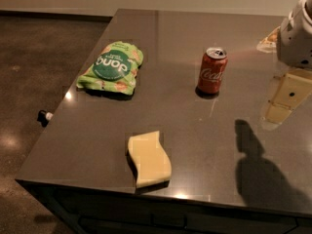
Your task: Move sponge near coke can
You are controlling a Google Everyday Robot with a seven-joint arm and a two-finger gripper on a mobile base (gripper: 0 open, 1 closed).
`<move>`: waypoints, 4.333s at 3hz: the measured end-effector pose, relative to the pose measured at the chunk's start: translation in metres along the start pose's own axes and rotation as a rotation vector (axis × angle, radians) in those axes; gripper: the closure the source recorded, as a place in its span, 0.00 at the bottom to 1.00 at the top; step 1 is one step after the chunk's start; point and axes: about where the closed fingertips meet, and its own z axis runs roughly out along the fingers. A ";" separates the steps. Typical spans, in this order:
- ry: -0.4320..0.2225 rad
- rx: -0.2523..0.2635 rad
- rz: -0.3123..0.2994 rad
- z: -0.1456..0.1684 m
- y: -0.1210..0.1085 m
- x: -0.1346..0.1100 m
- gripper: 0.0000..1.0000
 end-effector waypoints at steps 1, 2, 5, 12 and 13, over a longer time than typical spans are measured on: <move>0.000 0.000 0.000 0.000 0.000 0.000 0.00; -0.059 -0.050 0.008 0.019 0.011 -0.003 0.00; -0.323 -0.140 -0.101 0.075 0.102 -0.061 0.00; -0.389 -0.184 -0.094 0.115 0.102 -0.152 0.93; -0.396 -0.103 -0.016 0.102 0.058 -0.131 1.00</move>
Offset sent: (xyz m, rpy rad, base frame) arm -0.0062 0.0152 -0.0472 0.1391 0.1020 0.0306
